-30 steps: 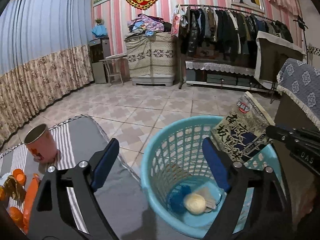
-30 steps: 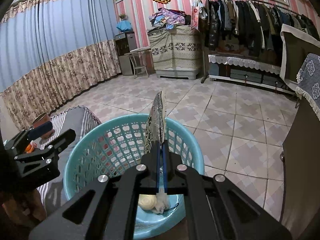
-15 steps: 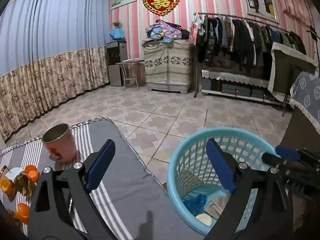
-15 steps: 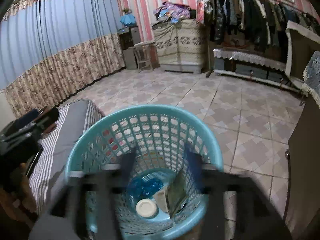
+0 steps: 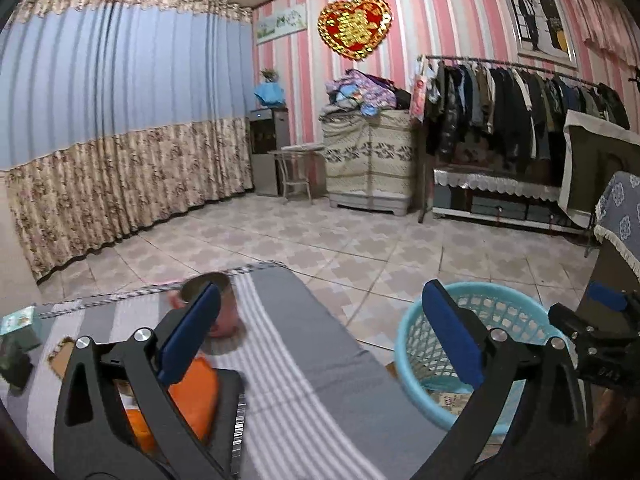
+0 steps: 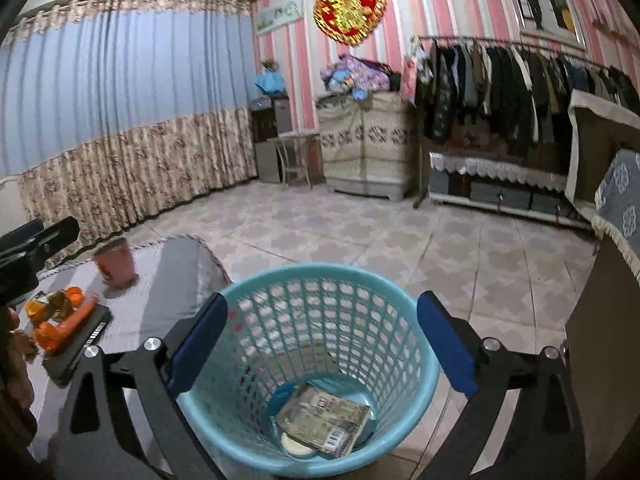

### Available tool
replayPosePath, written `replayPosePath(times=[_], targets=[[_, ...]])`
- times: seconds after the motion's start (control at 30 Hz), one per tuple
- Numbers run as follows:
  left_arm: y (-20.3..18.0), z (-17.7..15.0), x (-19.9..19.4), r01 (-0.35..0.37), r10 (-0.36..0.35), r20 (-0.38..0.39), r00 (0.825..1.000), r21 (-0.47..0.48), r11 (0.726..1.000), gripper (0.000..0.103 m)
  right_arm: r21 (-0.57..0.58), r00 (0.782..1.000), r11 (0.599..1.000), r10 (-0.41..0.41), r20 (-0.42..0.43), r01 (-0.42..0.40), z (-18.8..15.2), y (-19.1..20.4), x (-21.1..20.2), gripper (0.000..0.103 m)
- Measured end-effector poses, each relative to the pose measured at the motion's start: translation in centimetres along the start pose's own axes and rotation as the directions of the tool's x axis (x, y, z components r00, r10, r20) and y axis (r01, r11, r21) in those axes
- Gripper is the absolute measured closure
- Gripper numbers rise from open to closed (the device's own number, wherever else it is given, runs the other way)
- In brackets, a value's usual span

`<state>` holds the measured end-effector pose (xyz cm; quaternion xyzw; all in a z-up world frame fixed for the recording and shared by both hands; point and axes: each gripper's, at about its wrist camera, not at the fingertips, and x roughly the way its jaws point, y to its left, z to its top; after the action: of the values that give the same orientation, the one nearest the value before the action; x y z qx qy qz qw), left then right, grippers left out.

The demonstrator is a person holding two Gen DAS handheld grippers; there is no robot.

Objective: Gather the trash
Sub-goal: 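Open the left tool to drop the lid while the right tool drops the snack bag, then move both tools back over the table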

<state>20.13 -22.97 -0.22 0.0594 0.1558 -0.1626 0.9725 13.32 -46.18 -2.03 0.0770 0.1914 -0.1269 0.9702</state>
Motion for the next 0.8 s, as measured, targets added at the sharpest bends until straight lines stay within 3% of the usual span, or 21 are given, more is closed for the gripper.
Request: replayPosePath(times=[0.37, 0.63, 0.8], targets=[[6.5, 1.2, -8.2, -0.121, 0.122, 0.074, 0.990, -0.008, 0.993, 0.006, -0.110, 0.992, 0.988, 0.113, 0.059, -0.106, 2.0, 7.4, -6.5, 0.008], [13.3, -1.0, -11.2, -0.219, 0.220, 0.028, 0.975, -0.042, 0.975, 0.005, -0.196, 0.979, 0.961, 0.201, 0.017, -0.194, 0.6, 13.9, -8.0, 0.008], [18.2, -2.9, -12.5, -0.300, 0.300, -0.016, 0.954, -0.058, 0.952, 0.005, -0.236, 0.965, 0.936, 0.259, -0.041, -0.261, -1.1, 18.1, -7.6, 0.008]])
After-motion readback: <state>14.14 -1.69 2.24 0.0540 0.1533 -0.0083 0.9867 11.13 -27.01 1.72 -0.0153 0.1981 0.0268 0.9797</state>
